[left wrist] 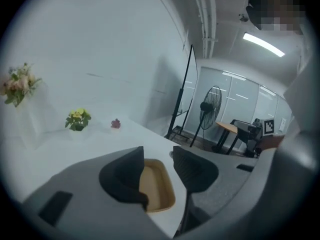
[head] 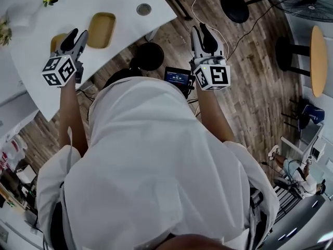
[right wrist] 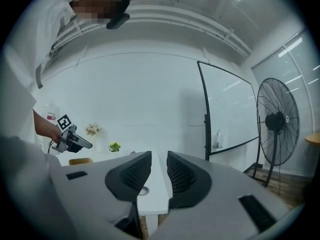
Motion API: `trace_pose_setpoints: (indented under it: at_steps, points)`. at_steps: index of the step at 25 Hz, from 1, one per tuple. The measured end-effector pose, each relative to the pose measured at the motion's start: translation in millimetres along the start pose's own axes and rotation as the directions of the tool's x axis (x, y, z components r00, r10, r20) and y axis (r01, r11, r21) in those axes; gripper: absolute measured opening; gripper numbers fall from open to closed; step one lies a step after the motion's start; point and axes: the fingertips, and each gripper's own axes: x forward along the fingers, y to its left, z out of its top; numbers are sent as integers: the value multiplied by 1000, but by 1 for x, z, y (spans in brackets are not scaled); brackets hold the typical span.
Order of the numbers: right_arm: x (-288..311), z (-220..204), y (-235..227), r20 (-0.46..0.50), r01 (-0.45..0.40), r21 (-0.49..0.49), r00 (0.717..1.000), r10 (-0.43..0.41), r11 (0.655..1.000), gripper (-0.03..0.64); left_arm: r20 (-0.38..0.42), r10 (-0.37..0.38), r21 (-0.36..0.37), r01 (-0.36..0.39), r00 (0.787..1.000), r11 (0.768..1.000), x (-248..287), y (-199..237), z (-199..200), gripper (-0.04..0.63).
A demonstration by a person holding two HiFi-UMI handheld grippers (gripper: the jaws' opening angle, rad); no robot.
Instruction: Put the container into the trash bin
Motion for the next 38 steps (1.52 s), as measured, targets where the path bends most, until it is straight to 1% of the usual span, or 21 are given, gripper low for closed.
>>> trace_pose_setpoints:
  at_steps: [2, 4, 7, 9, 11, 13, 14, 17, 19, 21, 22, 23, 24, 26, 28, 30, 32, 34, 38]
  points:
    - [16, -5, 1, -17, 1, 3, 1000, -1, 1000, 115, -97, -15, -15, 13, 995, 1000, 12, 15, -13, 179]
    - [30, -10, 3, -34, 2, 10, 999, -1, 1000, 115, -204, -31, -12, 29, 978, 1000, 23, 25, -28, 179]
    - [46, -18, 4, -57, 9, 24, 998, -8, 1000, 115, -349, -38, 12, 45, 936, 999, 41, 36, -50, 179]
    - [55, -22, 4, -73, 20, 25, 997, -18, 999, 115, -424, -27, 32, 45, 905, 999, 51, 46, -64, 179]
    - [61, -23, 5, -83, 30, 24, 996, -28, 999, 115, -486, -21, 34, 43, 874, 999, 58, 56, -77, 178]
    - [65, -22, 4, -88, 41, 21, 995, -39, 999, 115, -535, -30, 14, 45, 844, 999, 64, 62, -87, 170]
    - [65, -21, 2, -91, 48, 20, 995, -46, 999, 115, -552, -41, 0, 49, 833, 999, 67, 63, -90, 165]
    - [64, -21, -4, -99, 72, 23, 993, -70, 997, 115, -589, -79, -46, 65, 804, 997, 76, 62, -99, 152]
    - [64, -22, -7, -101, 86, 29, 991, -83, 996, 115, -615, -91, -59, 69, 783, 996, 80, 63, -107, 145]
    - [64, -24, -9, -104, 98, 35, 990, -94, 995, 115, -636, -94, -64, 69, 766, 996, 84, 66, -115, 129]
    - [63, -24, -9, -105, 103, 37, 990, -99, 994, 115, -644, -90, -60, 67, 760, 996, 85, 68, -118, 113]
    - [61, -25, -8, -104, 107, 40, 989, -103, 993, 115, -650, -83, -53, 64, 755, 997, 84, 70, -120, 79]
    - [59, -24, -8, -102, 111, 42, 989, -106, 993, 115, -654, -76, -47, 60, 753, 997, 83, 71, -122, 55]
    - [50, -21, -7, -97, 117, 42, 989, -112, 992, 115, -653, -68, -42, 54, 755, 998, 81, 69, -122, 38]
    - [41, -19, -7, -90, 123, 41, 989, -119, 992, 115, -648, -61, -36, 50, 760, 998, 78, 66, -119, 29]
    - [32, -17, -8, -81, 131, 41, 989, -127, 991, 115, -635, -61, -32, 53, 770, 998, 76, 62, -114, 27]
    - [23, -14, -9, -66, 141, 39, 988, -139, 989, 115, -613, -64, -28, 58, 788, 998, 75, 56, -106, 26]
    - [12, -11, -10, -50, 150, 37, 988, -148, 988, 115, -583, -63, -22, 62, 810, 998, 72, 48, -96, 25]
    - [-18, -7, -15, -29, 164, 33, 986, -163, 986, 115, -518, -76, -2, 87, 852, 996, 67, 18, -74, 25]
